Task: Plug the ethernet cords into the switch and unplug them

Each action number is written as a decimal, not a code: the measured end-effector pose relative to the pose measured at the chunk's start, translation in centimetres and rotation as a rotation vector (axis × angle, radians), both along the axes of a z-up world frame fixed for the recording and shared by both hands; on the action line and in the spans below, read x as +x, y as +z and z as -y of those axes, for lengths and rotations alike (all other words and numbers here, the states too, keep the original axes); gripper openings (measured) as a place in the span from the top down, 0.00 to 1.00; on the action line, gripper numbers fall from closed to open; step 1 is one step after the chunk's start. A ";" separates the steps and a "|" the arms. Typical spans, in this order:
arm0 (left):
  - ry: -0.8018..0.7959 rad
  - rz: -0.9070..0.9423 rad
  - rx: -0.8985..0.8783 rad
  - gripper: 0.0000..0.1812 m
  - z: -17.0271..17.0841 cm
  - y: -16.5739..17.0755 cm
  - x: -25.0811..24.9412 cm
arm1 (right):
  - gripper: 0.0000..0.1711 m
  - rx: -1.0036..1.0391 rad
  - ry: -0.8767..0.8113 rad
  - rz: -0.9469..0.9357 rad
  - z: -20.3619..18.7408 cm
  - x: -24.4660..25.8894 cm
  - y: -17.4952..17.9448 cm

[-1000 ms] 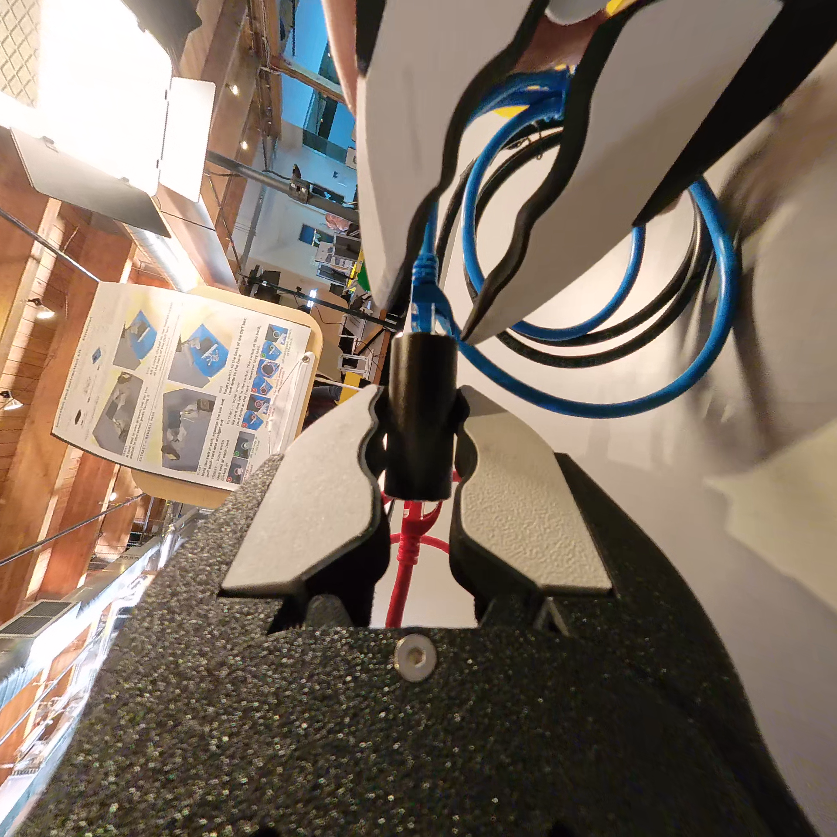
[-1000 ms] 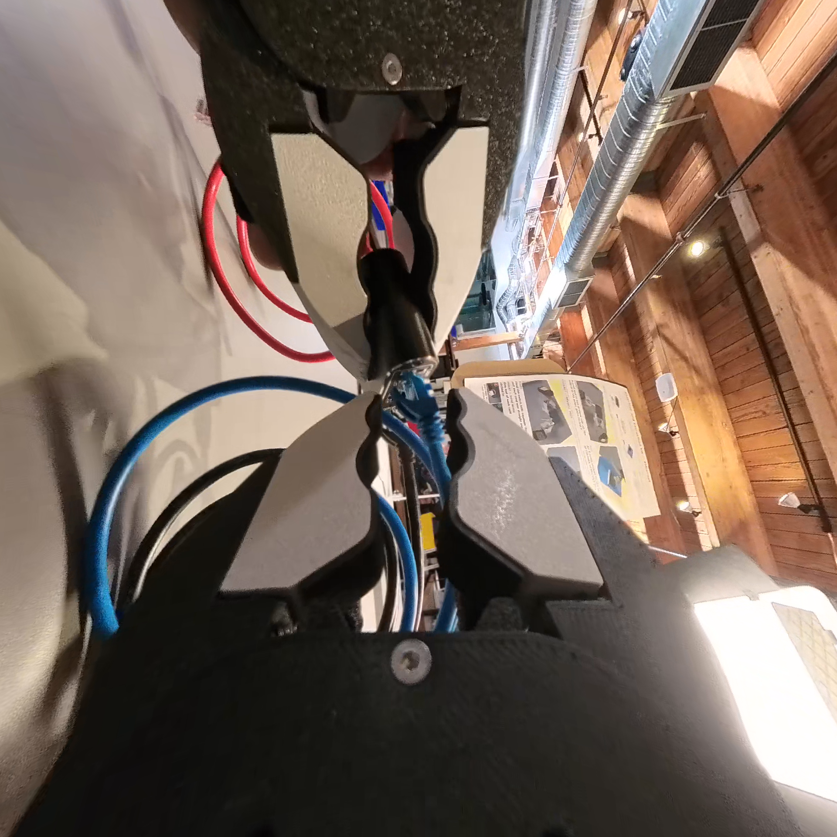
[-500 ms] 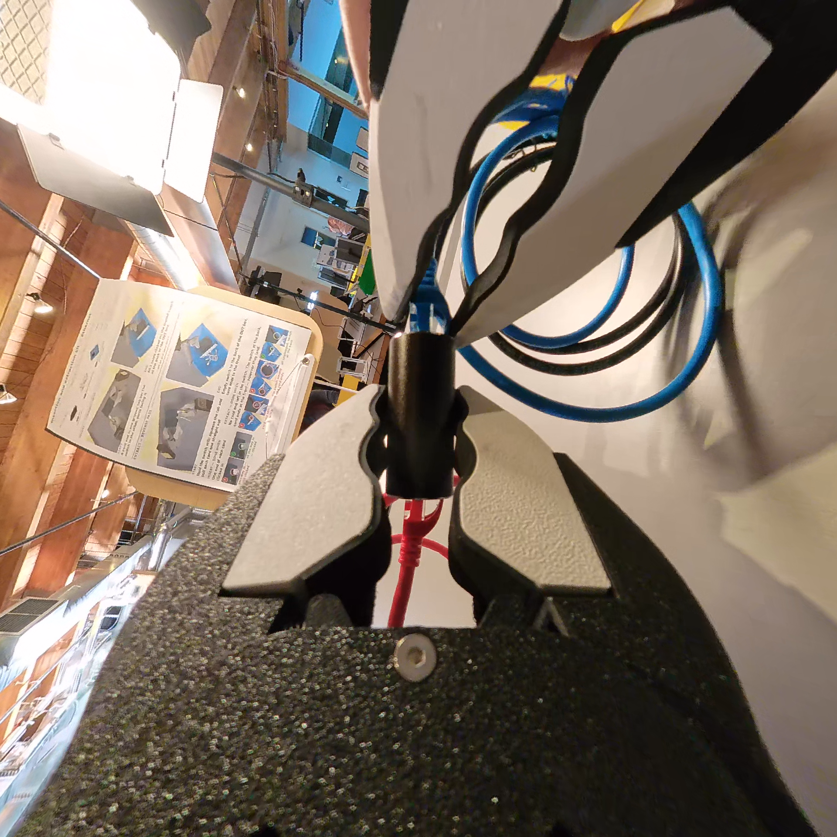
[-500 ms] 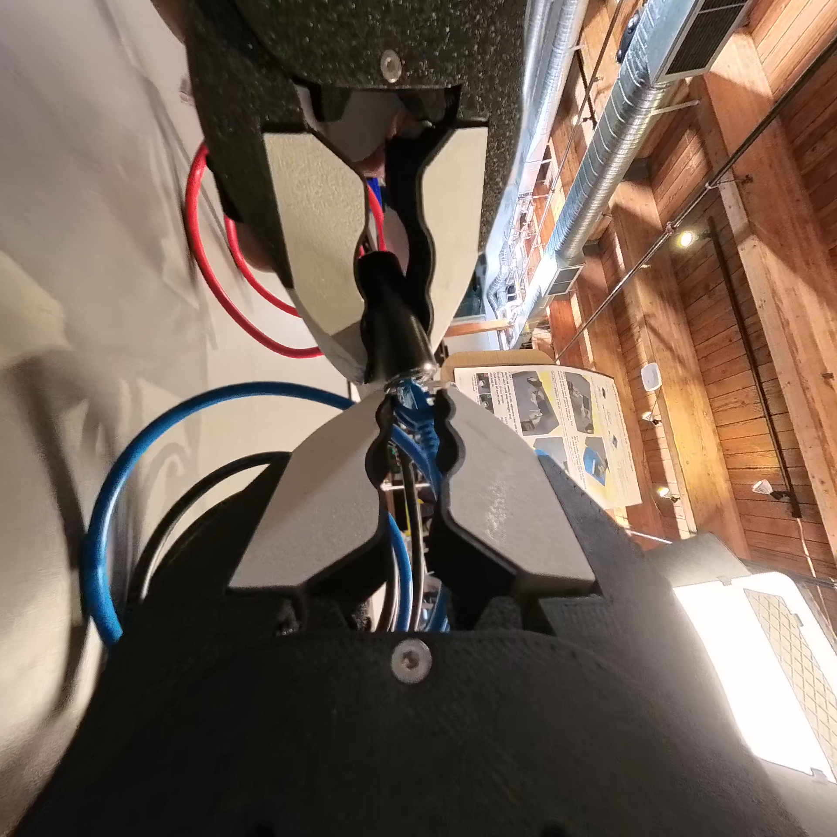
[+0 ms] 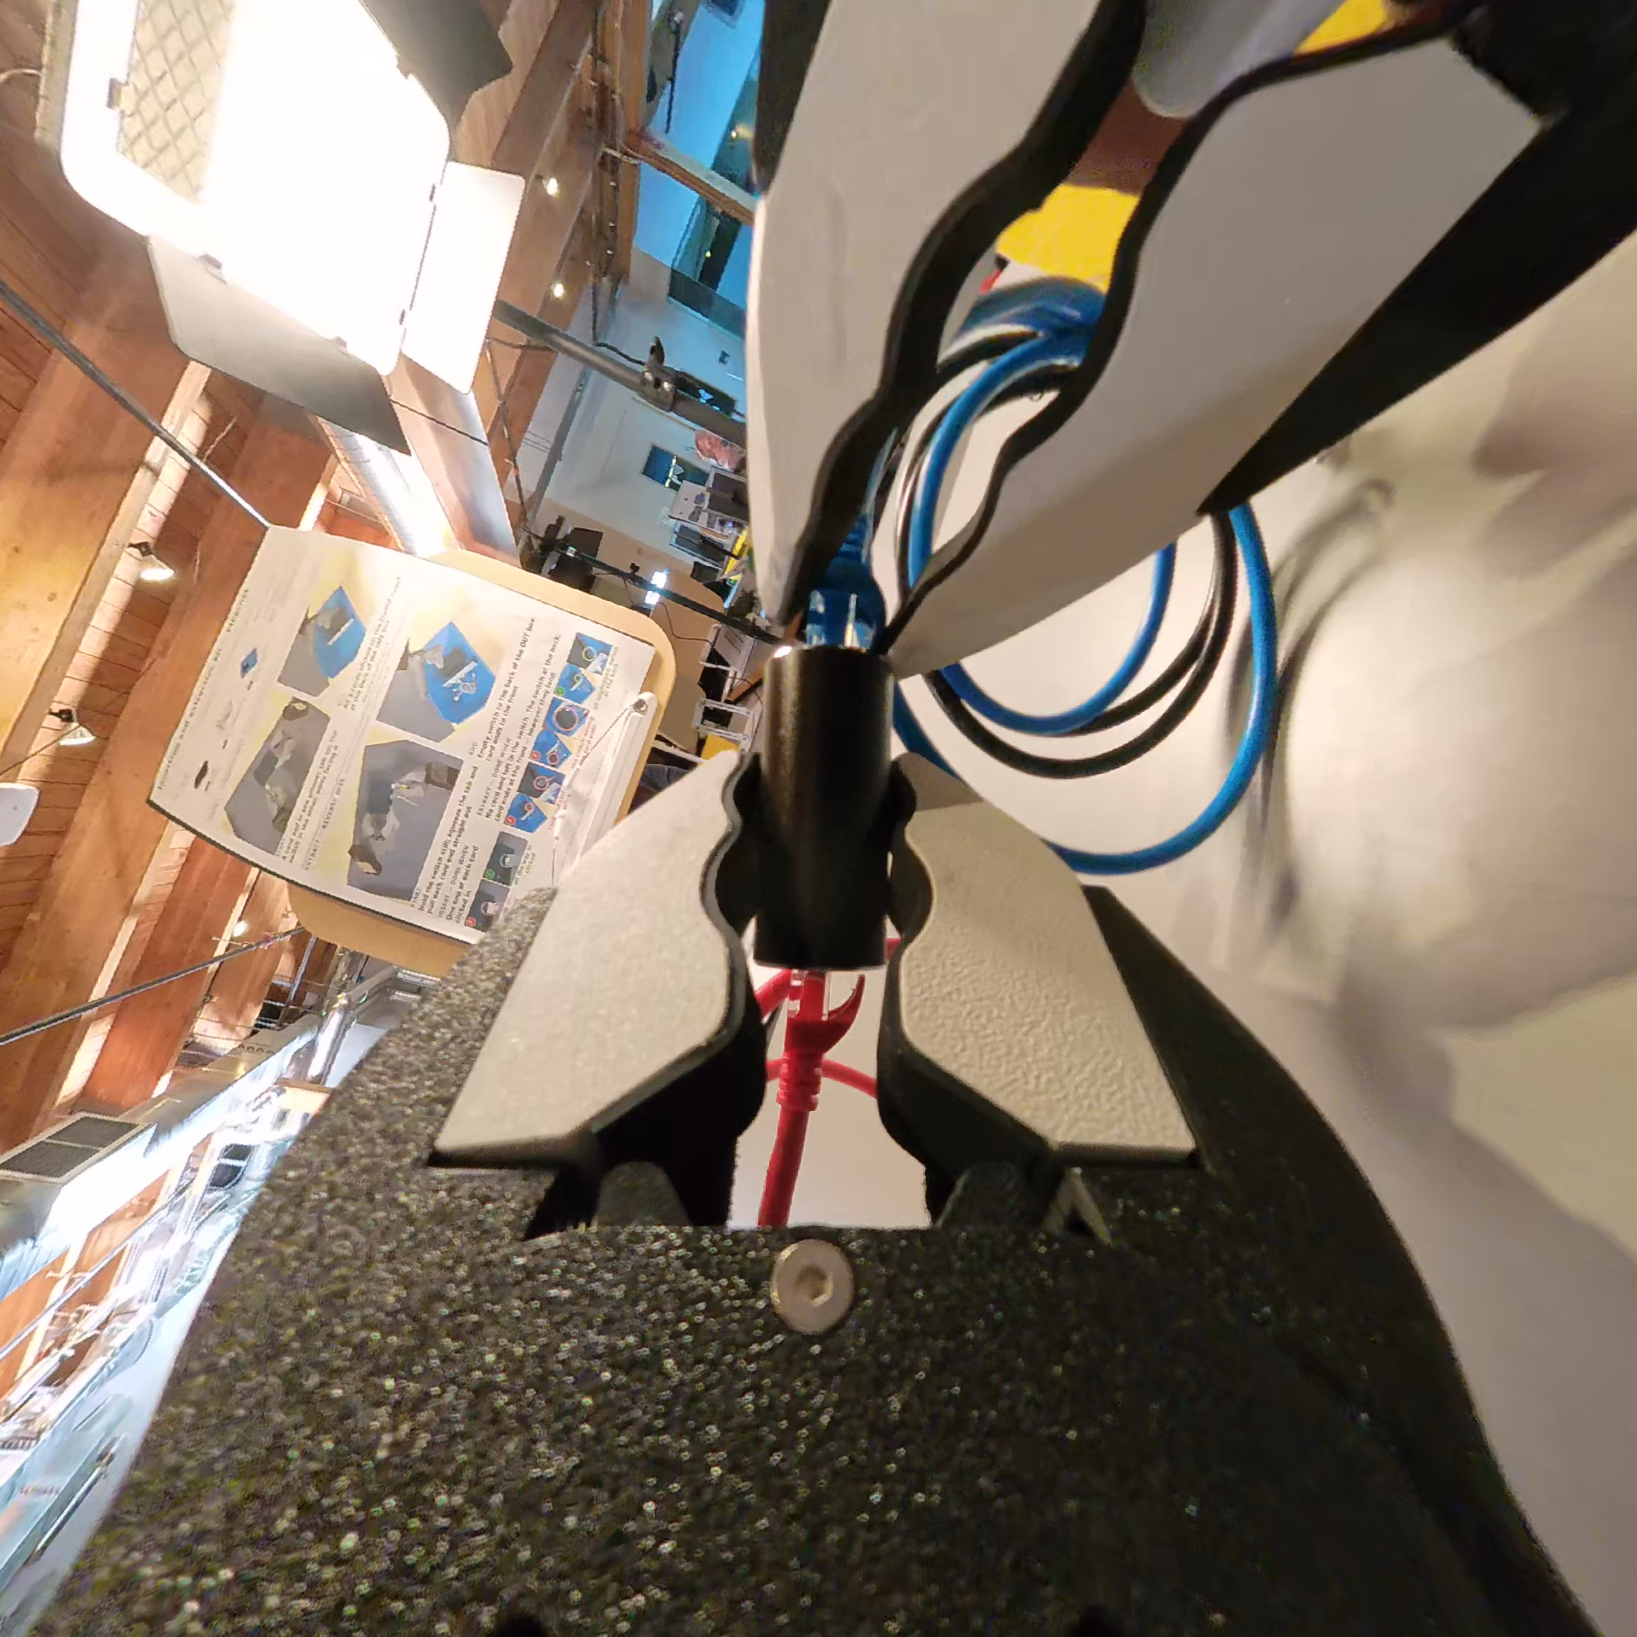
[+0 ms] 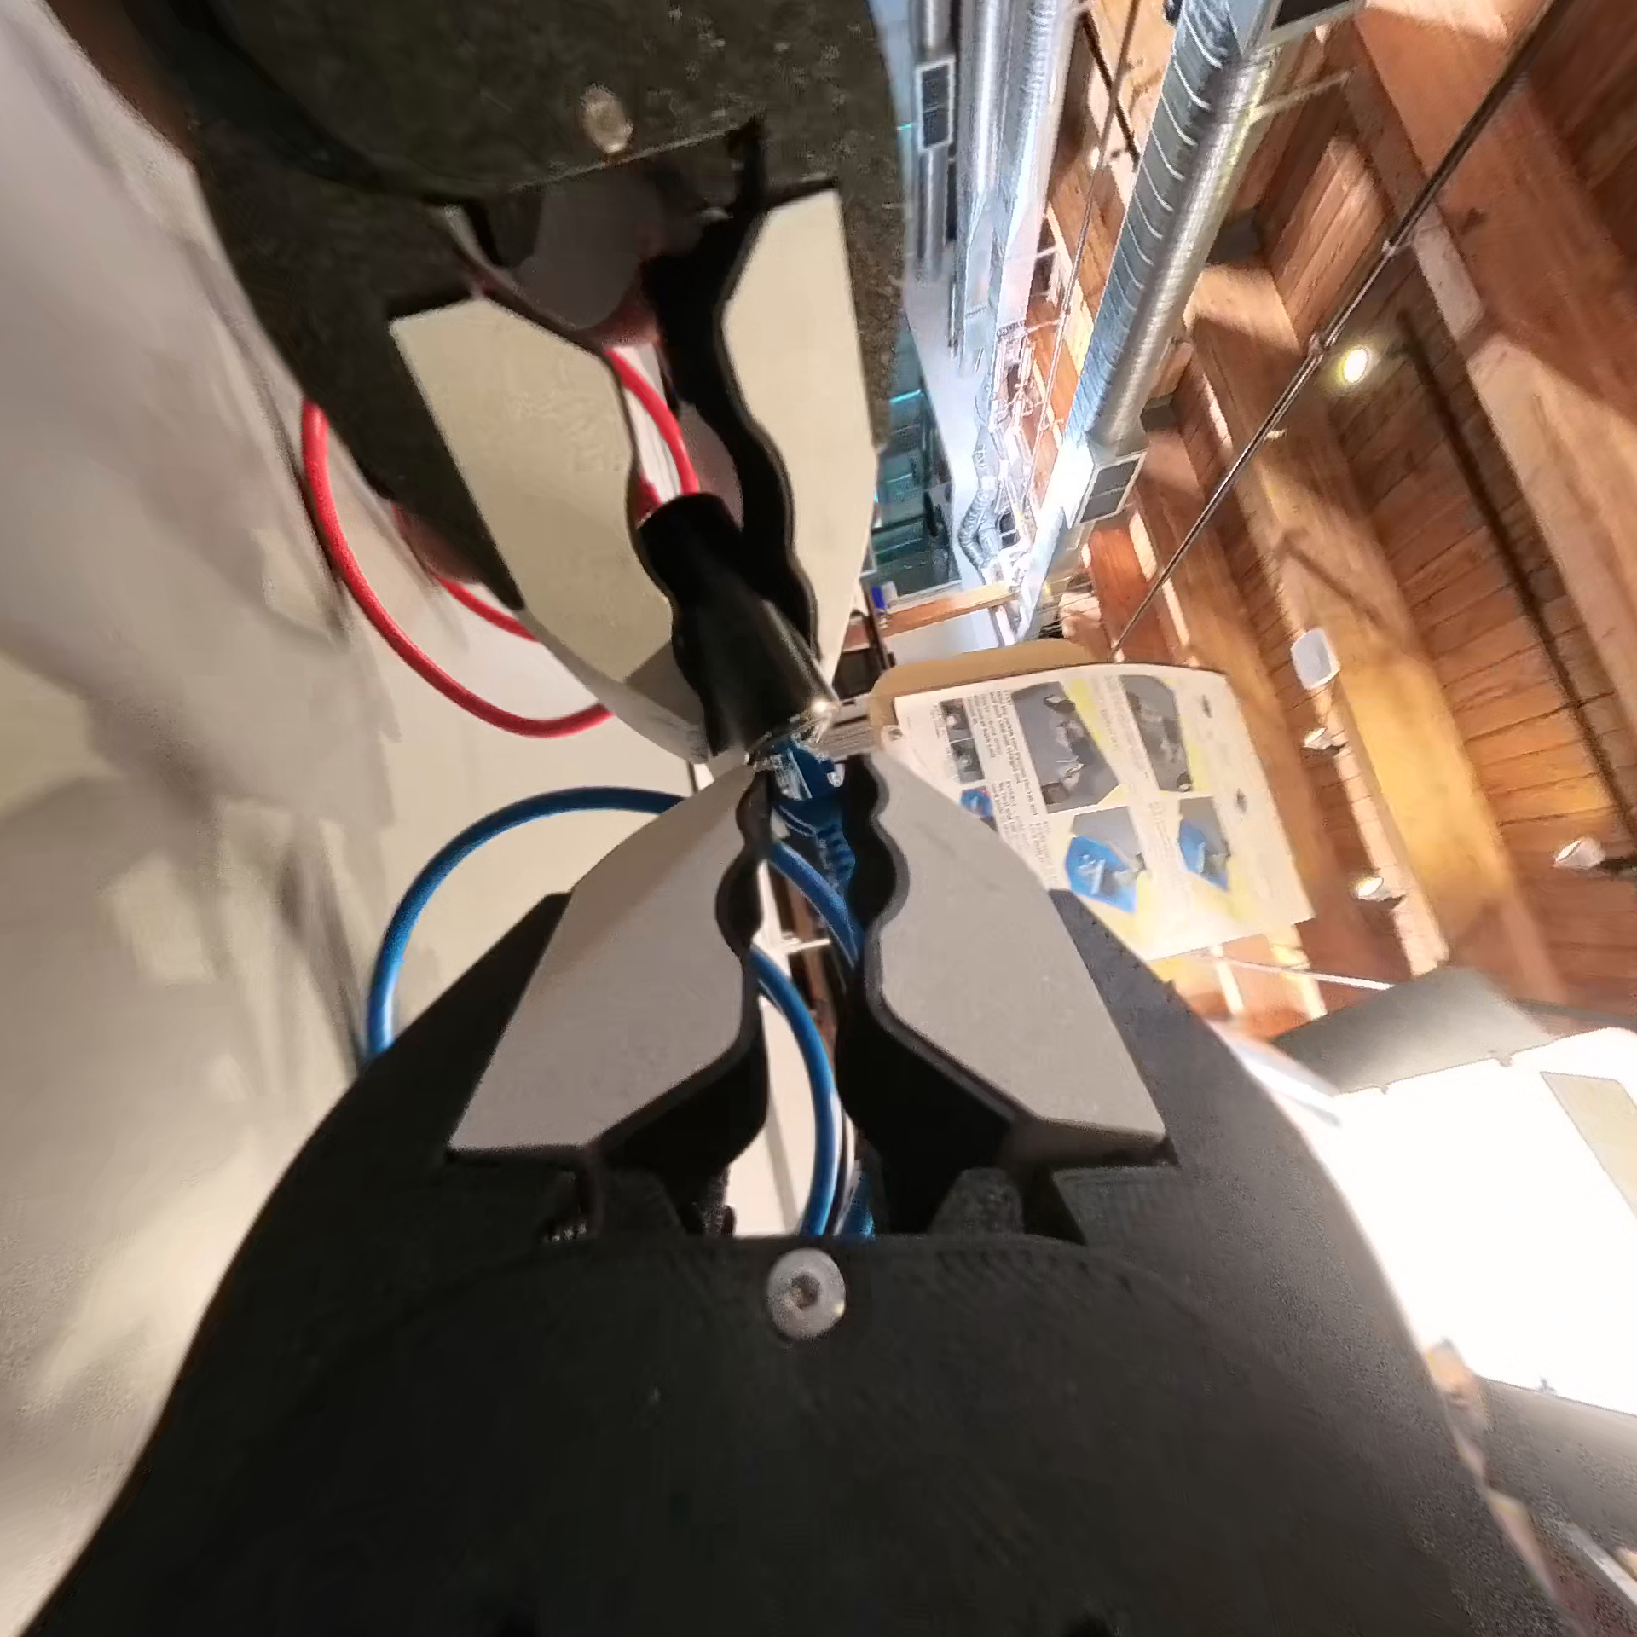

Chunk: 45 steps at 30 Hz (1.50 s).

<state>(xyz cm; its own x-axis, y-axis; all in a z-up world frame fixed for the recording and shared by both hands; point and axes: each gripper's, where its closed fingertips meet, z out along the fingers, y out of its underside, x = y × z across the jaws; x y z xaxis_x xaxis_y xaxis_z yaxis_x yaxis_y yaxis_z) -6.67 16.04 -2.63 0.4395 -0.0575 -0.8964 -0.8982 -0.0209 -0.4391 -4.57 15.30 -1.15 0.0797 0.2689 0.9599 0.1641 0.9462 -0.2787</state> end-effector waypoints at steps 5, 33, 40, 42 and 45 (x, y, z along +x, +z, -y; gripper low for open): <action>0.006 0.001 0.008 0.86 -0.2 0.0 -0.1 | 0.91 -0.054 0.006 0.003 -0.2 -0.1 0.0; -0.010 0.095 -0.043 0.86 -0.7 -0.7 0.7 | 0.87 0.083 0.013 0.000 -0.6 1.0 -0.1; -0.033 0.056 -0.051 0.86 -0.6 -1.0 1.1 | 0.86 0.094 0.013 0.028 -0.6 0.9 -0.5; -0.036 0.033 -0.059 0.86 -0.6 -1.3 1.2 | 0.86 0.102 0.015 0.050 -0.6 0.9 -0.9; -0.024 0.024 -0.059 0.86 -0.7 -1.3 1.1 | 0.90 0.099 0.009 0.069 -0.7 0.7 -1.2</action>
